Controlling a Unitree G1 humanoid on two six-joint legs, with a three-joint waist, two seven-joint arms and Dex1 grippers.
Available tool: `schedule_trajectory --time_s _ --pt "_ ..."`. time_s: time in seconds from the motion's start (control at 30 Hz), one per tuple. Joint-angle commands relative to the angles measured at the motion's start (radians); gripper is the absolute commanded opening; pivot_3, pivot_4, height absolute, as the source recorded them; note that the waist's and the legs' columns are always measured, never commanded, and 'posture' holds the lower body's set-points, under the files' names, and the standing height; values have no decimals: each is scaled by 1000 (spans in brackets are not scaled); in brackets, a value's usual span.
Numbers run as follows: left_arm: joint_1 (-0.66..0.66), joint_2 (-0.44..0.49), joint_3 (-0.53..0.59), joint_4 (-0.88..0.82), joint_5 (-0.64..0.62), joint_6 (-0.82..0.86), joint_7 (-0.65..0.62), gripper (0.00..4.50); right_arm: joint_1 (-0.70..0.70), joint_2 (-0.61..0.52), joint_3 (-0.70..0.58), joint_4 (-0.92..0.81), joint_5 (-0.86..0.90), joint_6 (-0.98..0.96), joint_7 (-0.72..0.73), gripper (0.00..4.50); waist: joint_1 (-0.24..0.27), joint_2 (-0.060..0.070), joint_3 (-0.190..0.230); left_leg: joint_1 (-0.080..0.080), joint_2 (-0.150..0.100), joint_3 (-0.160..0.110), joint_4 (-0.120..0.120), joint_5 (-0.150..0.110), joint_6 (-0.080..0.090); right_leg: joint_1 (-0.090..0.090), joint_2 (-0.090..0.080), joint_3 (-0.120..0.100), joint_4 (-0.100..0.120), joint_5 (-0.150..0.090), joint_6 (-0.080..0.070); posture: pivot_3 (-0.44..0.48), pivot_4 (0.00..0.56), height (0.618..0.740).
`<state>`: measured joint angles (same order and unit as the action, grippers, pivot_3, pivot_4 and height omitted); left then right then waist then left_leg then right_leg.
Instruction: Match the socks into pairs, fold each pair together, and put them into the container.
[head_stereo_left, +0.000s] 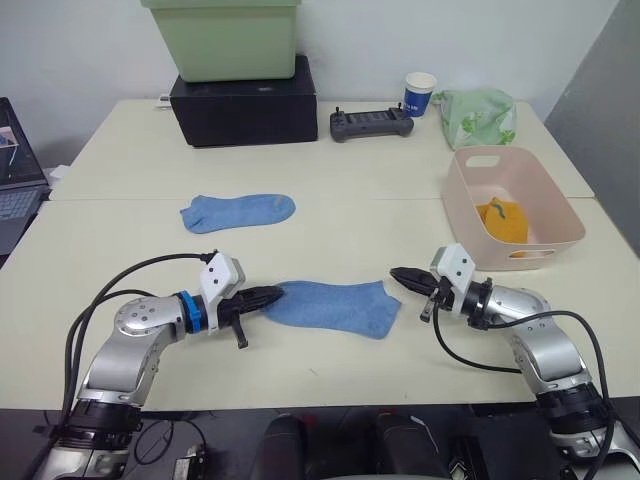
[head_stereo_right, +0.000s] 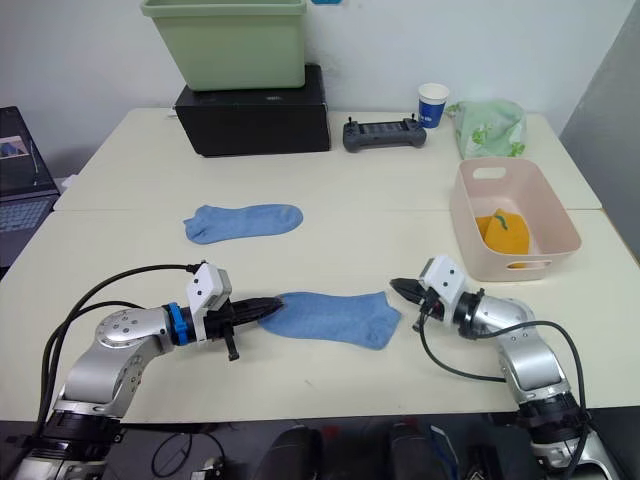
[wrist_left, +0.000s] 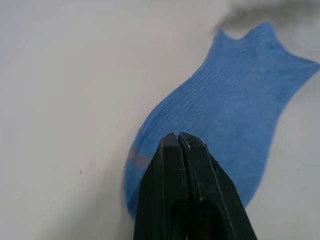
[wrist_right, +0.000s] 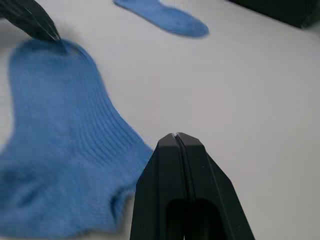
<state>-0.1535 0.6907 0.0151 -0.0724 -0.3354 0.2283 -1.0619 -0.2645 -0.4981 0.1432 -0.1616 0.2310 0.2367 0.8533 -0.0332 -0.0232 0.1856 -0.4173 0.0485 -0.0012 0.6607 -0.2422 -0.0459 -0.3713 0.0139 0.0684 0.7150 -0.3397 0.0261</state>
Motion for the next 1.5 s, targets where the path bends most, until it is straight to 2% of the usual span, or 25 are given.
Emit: schedule_trajectory --time_s 0.03,0.2,0.4,0.53,0.63,0.7,0.8,0.9,1.07,1.2,1.27,1.4,1.5 --pt "29 22 -15 -33 22 -33 -18 18 -1 14 59 -67 26 38 38 0 1 0 0 0 0 0 0 0 0 0 0 0 0 0 0 0 150 740" --pt "32 30 -53 8 110 -51 17 18 7 25 148 19 -49 -3 47 0 2 0 0 0 -1 0 0 0 0 0 0 0 0 0 0 0 150 740" --pt "51 36 -50 11 113 -26 21 18 55 -59 157 23 -78 -27 104 0 3 0 0 0 -1 1 0 0 0 0 0 -1 0 0 0 0 150 740" --pt "72 63 -29 28 126 -39 30 18 82 -119 97 46 -103 -62 72 0 1 0 0 1 -1 0 0 0 0 1 0 0 0 0 0 0 150 740" --pt "76 49 22 10 59 -9 46 18 132 -180 25 8 -52 -65 111 0 2 0 0 1 -1 0 0 0 0 1 0 0 0 0 0 0 150 740" --pt "75 29 74 -25 -12 33 62 18 153 -180 -39 -43 27 -35 112 0 2 0 0 1 -1 0 0 0 0 2 0 -1 -1 0 0 0 150 740" --pt "74 -10 184 -65 -89 88 148 618 151 -133 -154 -105 130 5 44 0 0 0 0 0 0 0 0 0 0 1 -1 -1 0 0 0 0 150 740" --pt "88 -51 265 -40 -55 80 290 1546 120 -80 -208 -108 101 14 -81 621 -5 0 0 0 0 -1 0 0 0 1 -2 0 0 0 0 0 150 740" --pt "142 -159 372 -34 -2 -8 504 3198 129 4 -195 -99 29 0 -222 2404 -2 0 0 0 0 -2 -1 0 0 1 -2 -1 -1 0 0 0 150 740" --pt "200 -206 392 -70 16 -34 570 4485 140 42 -181 -111 24 15 -252 3830 1 0 0 -1 0 0 0 0 0 0 -4 0 -1 0 0 0 150 740" --pt "227 -216 393 -80 22 -45 586 4500 135 55 -174 -115 24 27 -265 4455 1 0 0 0 -1 0 0 0 0 1 -5 -1 -1 0 0 0 150 740" --pt "230 -205 383 -74 44 -53 610 4500 121 43 -141 -125 31 58 -235 4455 2 0 0 0 -1 0 0 0 0 1 -5 -1 -1 0 0 0 150 740" --pt "166 -166 344 -15 75 -28 598 4500 112 23 -122 -120 24 53 -208 4455 3 0 0 0 -2 0 0 0 0 1 -5 -1 -1 0 0 0 150 740"
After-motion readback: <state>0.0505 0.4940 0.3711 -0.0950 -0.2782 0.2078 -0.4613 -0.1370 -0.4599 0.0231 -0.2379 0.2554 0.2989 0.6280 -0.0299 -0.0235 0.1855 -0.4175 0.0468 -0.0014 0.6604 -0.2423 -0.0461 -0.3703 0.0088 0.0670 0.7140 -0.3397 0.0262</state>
